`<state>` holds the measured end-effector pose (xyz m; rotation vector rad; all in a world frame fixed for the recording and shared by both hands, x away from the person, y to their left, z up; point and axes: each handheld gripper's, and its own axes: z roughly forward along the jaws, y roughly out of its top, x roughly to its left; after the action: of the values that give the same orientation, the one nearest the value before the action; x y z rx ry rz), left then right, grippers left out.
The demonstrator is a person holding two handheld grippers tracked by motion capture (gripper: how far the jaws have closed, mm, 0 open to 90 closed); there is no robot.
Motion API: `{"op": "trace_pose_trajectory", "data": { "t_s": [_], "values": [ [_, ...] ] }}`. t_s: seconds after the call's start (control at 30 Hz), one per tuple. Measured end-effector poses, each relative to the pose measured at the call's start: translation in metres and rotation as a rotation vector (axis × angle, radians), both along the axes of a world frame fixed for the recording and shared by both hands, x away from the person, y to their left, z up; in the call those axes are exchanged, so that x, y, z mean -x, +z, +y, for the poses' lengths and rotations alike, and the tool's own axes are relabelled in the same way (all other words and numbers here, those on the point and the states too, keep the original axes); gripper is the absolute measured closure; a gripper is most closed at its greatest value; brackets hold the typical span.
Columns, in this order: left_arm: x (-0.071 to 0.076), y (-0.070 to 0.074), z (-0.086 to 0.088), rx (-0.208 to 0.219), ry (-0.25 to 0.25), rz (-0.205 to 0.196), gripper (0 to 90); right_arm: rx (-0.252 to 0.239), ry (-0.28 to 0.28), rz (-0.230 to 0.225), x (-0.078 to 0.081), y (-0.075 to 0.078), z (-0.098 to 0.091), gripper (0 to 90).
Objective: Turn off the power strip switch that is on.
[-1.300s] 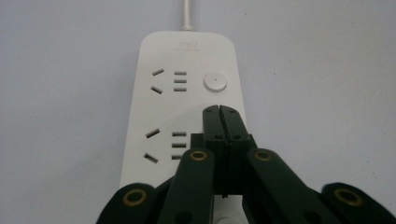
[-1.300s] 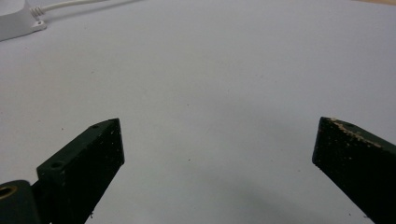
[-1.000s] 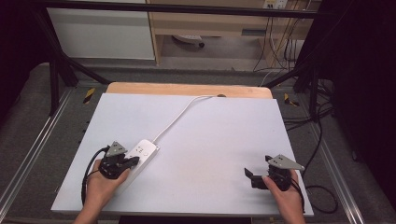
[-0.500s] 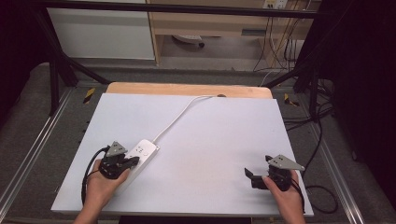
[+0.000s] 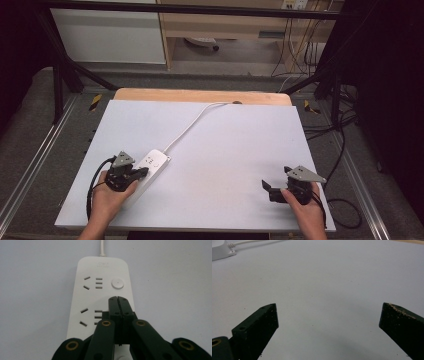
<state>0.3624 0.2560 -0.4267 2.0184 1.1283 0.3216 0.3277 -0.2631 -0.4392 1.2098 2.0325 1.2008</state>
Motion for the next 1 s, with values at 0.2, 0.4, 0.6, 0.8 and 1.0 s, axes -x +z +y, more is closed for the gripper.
{"op": "trace_pose_trajectory", "data": {
  "t_s": [0.2, 0.4, 0.6, 0.8, 1.0],
  "values": [
    [0.002, -0.001, 0.0, 0.015, -0.021, 0.006, 90.0, -0.001, -0.002, 0.002, -0.001, -0.001, -0.001, 2.8],
    [0.003, 0.0, -0.002, -0.017, -0.022, -0.014, 90.0, -0.002, 0.001, 0.002, 0.0, 0.0, 0.0, 2.8],
    [0.001, 0.0, 0.0, -0.042, -0.018, -0.03, 90.0, 0.0, 0.003, 0.002, -0.001, 0.0, 0.0, 2.8],
    [0.002, 0.001, -0.002, -0.061, -0.017, -0.037, 90.0, -0.002, 0.001, 0.001, 0.0, 0.0, 0.0, 2.8],
    [0.003, 0.001, -0.006, -0.094, -0.016, -0.052, 90.0, -0.003, 0.0, 0.003, 0.0, 0.0, 0.0, 2.8]
  ]
}}
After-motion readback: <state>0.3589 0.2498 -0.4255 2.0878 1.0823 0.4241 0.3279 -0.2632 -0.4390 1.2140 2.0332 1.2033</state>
